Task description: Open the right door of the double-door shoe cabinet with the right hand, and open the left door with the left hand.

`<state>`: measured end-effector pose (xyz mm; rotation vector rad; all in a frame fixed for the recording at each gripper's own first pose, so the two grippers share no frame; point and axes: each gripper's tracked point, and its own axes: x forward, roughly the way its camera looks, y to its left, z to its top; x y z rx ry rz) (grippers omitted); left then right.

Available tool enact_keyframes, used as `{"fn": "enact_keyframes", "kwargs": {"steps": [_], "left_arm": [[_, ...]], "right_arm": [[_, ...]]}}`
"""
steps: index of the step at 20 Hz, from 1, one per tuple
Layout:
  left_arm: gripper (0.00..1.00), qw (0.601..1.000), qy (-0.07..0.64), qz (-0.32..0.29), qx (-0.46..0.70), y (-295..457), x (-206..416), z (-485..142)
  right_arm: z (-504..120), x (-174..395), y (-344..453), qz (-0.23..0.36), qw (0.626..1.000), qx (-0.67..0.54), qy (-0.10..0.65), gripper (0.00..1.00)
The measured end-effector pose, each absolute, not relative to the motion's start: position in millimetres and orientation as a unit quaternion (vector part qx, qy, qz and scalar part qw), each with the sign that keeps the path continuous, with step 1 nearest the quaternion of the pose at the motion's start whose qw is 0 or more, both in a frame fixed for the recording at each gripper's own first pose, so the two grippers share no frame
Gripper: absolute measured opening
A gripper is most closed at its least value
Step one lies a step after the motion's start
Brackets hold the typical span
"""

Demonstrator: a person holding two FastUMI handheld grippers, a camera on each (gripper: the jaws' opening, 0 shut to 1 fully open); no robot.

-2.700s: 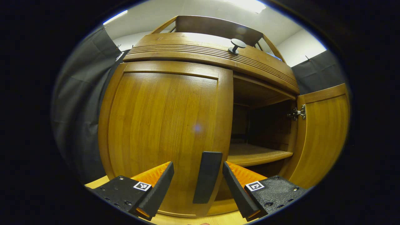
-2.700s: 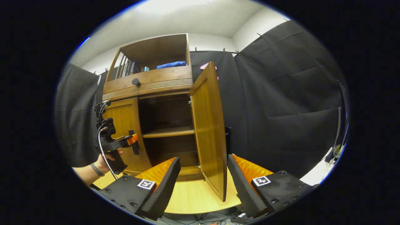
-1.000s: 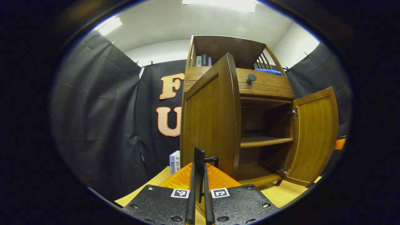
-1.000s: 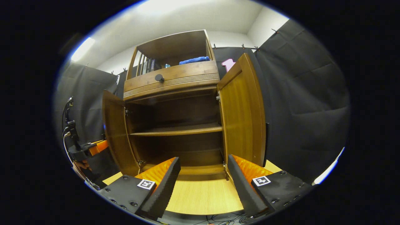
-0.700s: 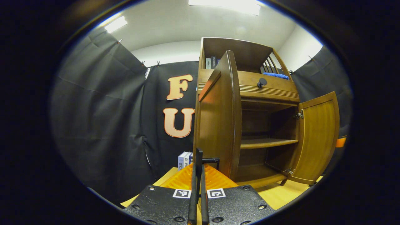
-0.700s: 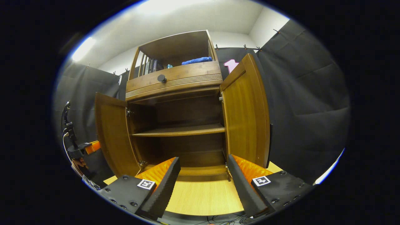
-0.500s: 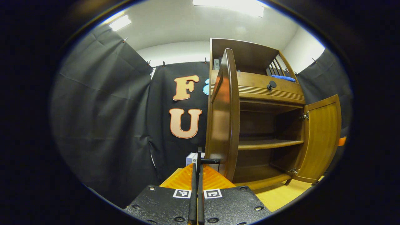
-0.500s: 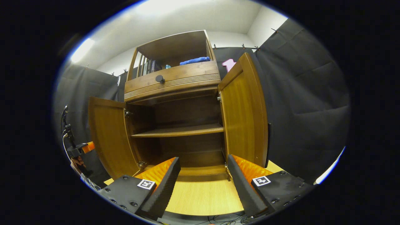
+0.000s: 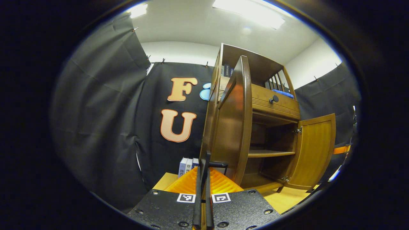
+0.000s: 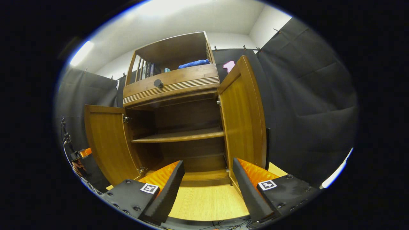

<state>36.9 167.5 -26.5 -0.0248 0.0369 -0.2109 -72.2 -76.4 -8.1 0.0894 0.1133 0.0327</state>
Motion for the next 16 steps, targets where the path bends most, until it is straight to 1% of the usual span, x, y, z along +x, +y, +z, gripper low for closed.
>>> {"fn": "enact_keyframes", "kwargs": {"steps": [1,2,5,8,11,16], "left_arm": [[0.03,0.994,0.018,-0.109,-0.002,168,35,-26],[0.05,0.993,0.018,-0.113,0.007,168,32,-24],[0.05,0.995,0.013,-0.101,0.013,173,13,-14],[0.0,0.996,0.006,-0.077,0.035,172,-9,6],[0.0,0.996,-0.006,-0.077,0.047,149,-21,33],[0.0,0.995,0.01,-0.086,0.058,92,-19,29]], "right_arm": [[-8,-73,-76,0.016,0.997,0.043,0.056,0.98],[-7,-71,-76,0.016,0.997,0.042,0.055,0.98],[-10,-68,-71,0.02,0.997,0.042,0.058,0.98],[-10,-62,-65,0.026,0.997,0.044,0.059,0.98],[-11,-56,-55,0.035,0.997,0.045,0.06,0.98],[-11,-44,-40,0.053,0.996,0.04,0.058,0.98]]}}
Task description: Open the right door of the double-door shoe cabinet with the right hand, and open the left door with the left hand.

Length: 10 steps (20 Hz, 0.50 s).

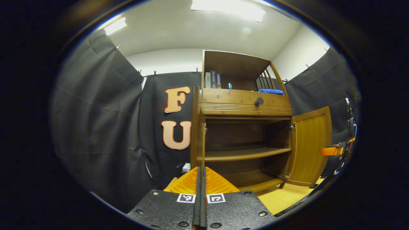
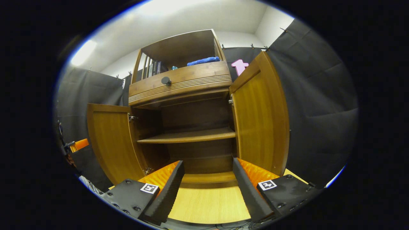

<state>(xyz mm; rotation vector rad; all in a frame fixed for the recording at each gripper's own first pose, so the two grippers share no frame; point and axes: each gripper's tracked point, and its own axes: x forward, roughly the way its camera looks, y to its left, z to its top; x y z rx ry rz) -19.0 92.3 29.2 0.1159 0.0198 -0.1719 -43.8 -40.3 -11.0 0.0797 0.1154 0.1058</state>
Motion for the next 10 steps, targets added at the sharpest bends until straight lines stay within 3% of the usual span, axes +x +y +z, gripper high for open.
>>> {"fn": "enact_keyframes", "kwargs": {"steps": [5,10], "left_arm": [[0.0,0.99,0.007,-0.137,0.023,12,-4,24],[0.0,0.991,0.022,-0.134,-0.02,-39,-2,5]], "right_arm": [[-20,-39,-35,0.062,0.995,0.048,0.064,0.98],[-25,-41,-39,0.06,0.995,0.05,0.067,0.98]]}}
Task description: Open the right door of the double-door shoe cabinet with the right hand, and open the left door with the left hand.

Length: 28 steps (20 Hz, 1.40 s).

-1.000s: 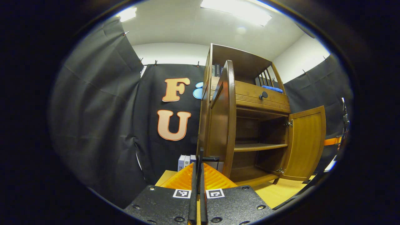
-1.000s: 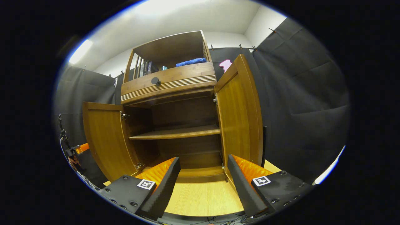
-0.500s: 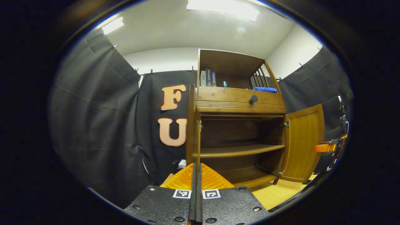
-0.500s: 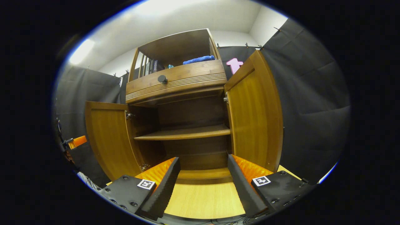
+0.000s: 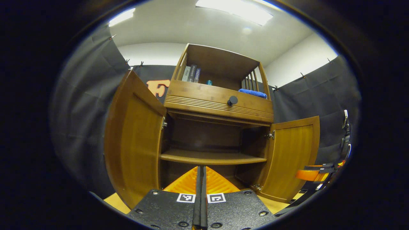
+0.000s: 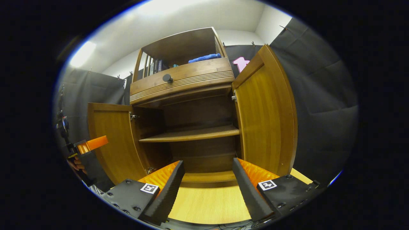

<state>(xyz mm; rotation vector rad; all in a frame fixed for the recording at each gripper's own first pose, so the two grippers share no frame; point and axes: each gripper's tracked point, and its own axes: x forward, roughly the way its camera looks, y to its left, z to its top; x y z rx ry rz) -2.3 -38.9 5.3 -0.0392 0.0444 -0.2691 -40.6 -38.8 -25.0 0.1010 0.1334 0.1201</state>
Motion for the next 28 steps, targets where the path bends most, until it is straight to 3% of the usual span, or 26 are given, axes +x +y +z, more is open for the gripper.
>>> {"fn": "enact_keyframes", "kwargs": {"steps": [3,5,6,7,14,15,16,19,20,21,24,25,27,28], "left_arm": [[0.04,0.993,0.013,-0.114,-0.026,-49,-4,3],[0.13,0.994,0.009,-0.11,-0.024,-54,-7,-1],[0.29,0.994,0.008,-0.11,-0.018,-56,-7,-2],[0.31,0.994,0.007,-0.111,-0.012,-58,-7,-2],[0.95,0.994,0.018,-0.106,-0.008,-62,-8,-12],[0.92,0.994,0.02,-0.105,-0.006,-62,-8,-13],[0.95,0.994,0.019,-0.103,-0.005,-60,-9,-13],[0.92,0.995,0.017,-0.103,-0.008,-59,-8,-13],[0.95,0.994,0.018,-0.103,-0.009,-59,-6,-14],[0.92,0.994,0.02,-0.103,-0.008,-59,-5,-15],[0.95,0.995,0.019,-0.102,-0.01,-56,-4,-16],[0.92,0.995,0.019,-0.102,-0.011,-56,-4,-16],[0.95,0.995,0.018,-0.102,-0.012,-55,-4,-16],[0.95,0.994,0.018,-0.103,-0.011,-56,-3,-17]], "right_arm": [[-28,-43,-42,0.06,0.995,0.044,0.07,0.98],[-28,-45,-42,0.061,0.995,0.038,0.07,0.98],[-28,-45,-43,0.06,0.995,0.035,0.07,0.98],[-28,-45,-45,0.059,0.995,0.034,0.07,0.98],[-30,-42,-41,0.067,0.994,0.038,0.072,0.98],[-31,-42,-40,0.069,0.994,0.038,0.073,0.98],[-31,-42,-38,0.07,0.994,0.037,0.074,0.89],[-32,-41,-36,0.071,0.994,0.038,0.072,0.89],[-32,-41,-36,0.071,0.994,0.039,0.072,0.98],[-32,-41,-36,0.07,0.994,0.039,0.073,0.89],[-33,-39,-36,0.068,0.994,0.04,0.073,0.89],[-33,-39,-37,0.067,0.994,0.04,0.074,0.98],[-33,-38,-36,0.067,0.994,0.039,0.075,0.98],[-34,-38,-35,0.067,0.994,0.039,0.075,0.89]]}}
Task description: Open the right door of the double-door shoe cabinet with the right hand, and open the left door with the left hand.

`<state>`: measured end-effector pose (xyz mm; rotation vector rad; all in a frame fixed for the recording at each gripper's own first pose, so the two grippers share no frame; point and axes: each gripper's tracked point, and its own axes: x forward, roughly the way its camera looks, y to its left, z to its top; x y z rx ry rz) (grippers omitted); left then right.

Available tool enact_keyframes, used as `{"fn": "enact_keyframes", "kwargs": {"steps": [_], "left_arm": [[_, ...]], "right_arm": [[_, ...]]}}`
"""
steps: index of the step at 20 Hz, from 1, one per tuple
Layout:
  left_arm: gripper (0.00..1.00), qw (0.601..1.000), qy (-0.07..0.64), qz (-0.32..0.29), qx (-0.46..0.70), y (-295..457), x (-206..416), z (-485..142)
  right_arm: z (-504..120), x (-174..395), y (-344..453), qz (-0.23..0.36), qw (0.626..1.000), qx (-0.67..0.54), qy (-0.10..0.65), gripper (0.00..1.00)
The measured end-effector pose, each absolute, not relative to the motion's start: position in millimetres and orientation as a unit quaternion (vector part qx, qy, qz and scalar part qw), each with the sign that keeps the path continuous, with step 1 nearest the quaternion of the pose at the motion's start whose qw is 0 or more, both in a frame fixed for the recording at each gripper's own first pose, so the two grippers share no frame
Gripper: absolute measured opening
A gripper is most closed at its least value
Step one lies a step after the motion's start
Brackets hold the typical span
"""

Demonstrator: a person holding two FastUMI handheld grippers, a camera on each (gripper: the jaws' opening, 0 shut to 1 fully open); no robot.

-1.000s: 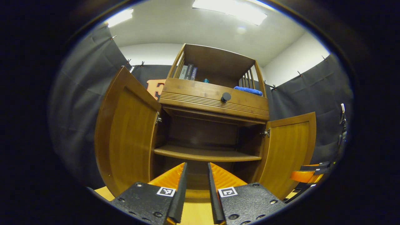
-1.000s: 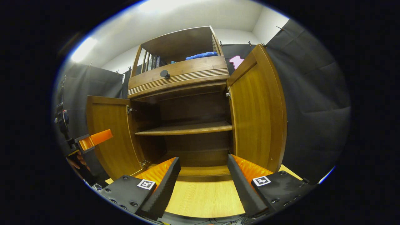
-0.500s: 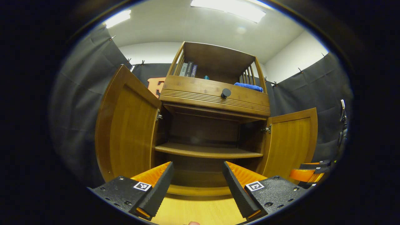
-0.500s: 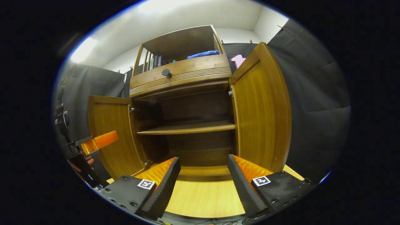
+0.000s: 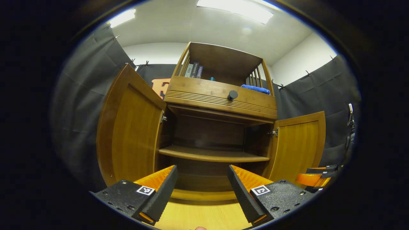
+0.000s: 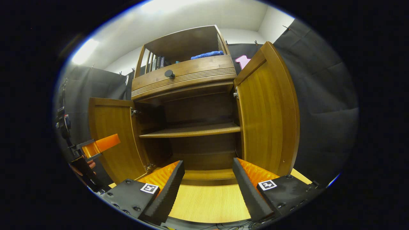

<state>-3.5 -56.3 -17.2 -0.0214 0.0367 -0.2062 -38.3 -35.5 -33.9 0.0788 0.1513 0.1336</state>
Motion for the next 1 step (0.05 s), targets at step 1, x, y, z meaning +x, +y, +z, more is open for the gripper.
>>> {"fn": "enact_keyframes", "kwargs": {"steps": [1], "left_arm": [[0.95,0.994,0.018,-0.105,-0.009,-57.7,-3.9,-17.0]], "right_arm": [[-33.8,-37.8,-35.8,0.067,0.994,0.039,0.075,0.89]]}}
